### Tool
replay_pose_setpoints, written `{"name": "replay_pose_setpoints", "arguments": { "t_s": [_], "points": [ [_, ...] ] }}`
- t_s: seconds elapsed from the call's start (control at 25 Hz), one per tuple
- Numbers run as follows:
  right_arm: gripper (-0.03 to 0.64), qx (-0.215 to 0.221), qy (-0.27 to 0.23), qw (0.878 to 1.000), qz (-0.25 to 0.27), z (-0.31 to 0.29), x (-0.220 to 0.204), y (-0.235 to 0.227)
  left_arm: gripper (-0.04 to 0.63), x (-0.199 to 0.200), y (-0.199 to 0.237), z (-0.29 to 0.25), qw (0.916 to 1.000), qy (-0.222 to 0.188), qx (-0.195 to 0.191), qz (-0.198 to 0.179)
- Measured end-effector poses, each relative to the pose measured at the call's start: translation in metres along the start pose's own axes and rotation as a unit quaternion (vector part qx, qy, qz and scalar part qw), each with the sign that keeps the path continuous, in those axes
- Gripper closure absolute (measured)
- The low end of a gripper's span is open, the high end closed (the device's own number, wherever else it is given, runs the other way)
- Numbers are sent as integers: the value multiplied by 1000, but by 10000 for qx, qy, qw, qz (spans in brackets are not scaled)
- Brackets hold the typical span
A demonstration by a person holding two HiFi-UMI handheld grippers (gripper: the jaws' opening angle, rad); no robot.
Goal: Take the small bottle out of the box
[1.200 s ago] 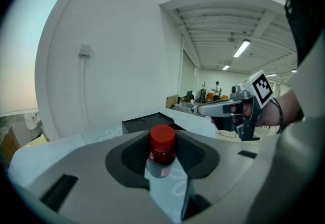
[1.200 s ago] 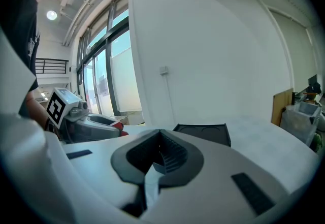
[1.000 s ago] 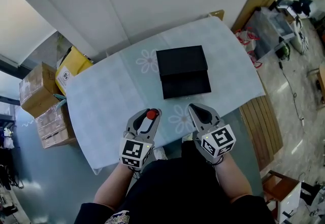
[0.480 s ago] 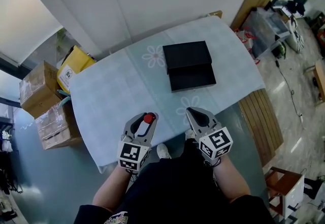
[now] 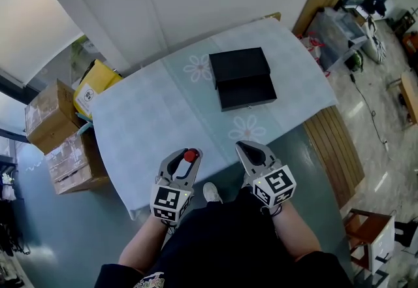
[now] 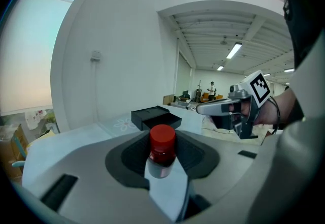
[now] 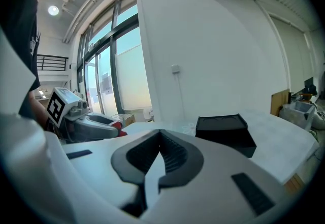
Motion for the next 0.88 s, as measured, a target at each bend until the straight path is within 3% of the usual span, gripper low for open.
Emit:
{"name": "replay_pose_setpoints", "arguments": {
  "t_s": [0.44, 0.88],
  "points": [
    [598, -461, 0, 9989, 8, 54, -6, -12, 434, 1, -44, -17, 9986, -19, -496, -156],
    [598, -508, -77, 9986, 114, 105, -8, -41, 434, 0, -102, -33, 9982, -58, -545, -225]
  ]
}}
Point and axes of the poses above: the fingertips, and each gripper's own axes: z backward along the fingers, y to its left, x out of its top, the point moved 9 cm from there along z, backward along the fingers, and after that the axes turned 11 degrees about z, right-handed, at the moved point
